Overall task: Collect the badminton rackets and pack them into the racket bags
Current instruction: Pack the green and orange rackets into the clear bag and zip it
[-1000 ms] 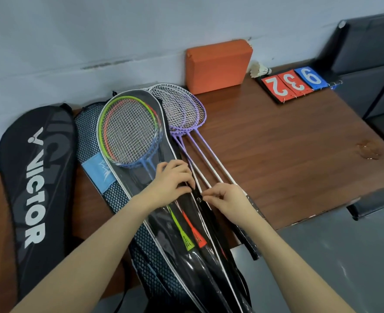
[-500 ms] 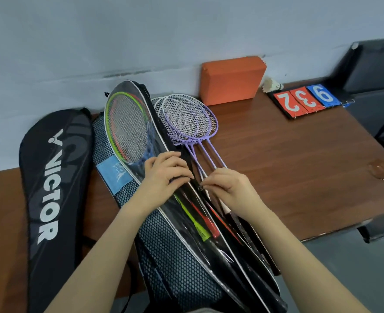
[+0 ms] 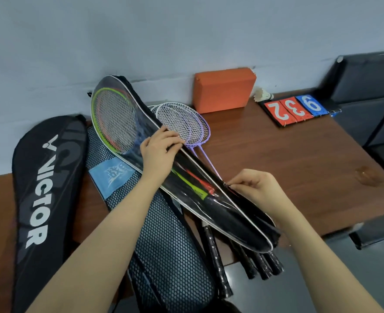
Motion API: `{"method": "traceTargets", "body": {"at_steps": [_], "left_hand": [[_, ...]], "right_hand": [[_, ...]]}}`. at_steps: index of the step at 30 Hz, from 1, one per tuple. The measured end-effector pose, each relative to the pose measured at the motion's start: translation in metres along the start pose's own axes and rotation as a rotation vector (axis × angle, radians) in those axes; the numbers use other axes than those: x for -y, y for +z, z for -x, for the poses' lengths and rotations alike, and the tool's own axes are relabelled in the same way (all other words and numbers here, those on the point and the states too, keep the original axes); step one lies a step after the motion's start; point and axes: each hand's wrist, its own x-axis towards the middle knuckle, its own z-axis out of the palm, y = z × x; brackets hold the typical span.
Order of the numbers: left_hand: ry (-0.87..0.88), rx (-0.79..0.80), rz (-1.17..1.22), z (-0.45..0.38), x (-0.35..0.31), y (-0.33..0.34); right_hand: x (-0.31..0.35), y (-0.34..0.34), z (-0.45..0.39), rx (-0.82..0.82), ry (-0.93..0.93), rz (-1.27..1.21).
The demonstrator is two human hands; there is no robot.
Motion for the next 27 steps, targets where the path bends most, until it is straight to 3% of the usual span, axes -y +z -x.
{"method": "traceTargets", "body": {"at_steps": [5, 9, 11, 18, 22, 27], "left_hand": [[-0.04, 0.031, -0.158, 0.01, -0.021, 0.013], [0.239, 0.327, -0.137, 0.055, -0.05, 0.022], [0.294, 0.391, -0.106, 0.076, -0.059, 0.027], [0.201, 0.346, 0.002, 0.077, -0.065, 0.024], [0.125, 0.332, -0.039, 0.071, -0.069, 0.03], [0.16, 0.328, -0.096, 0.066, -0.066, 0.044]], "right_hand": [[-0.005, -0.008, 0.022, -0.022, 0.029, -0.116], [0.0, -0.01, 0.024, -0.079, -0.017, -0.237], [0.002, -0.014, 0.019, -0.083, -0.064, -0.232], [0.005, -0.026, 0.025, 0.009, -0.127, -0.202], [-0.005, -0.037, 0.04, 0.073, -0.091, -0.166], [-0.019, -0.055, 0.067, 0.095, -0.003, -0.171]]}}
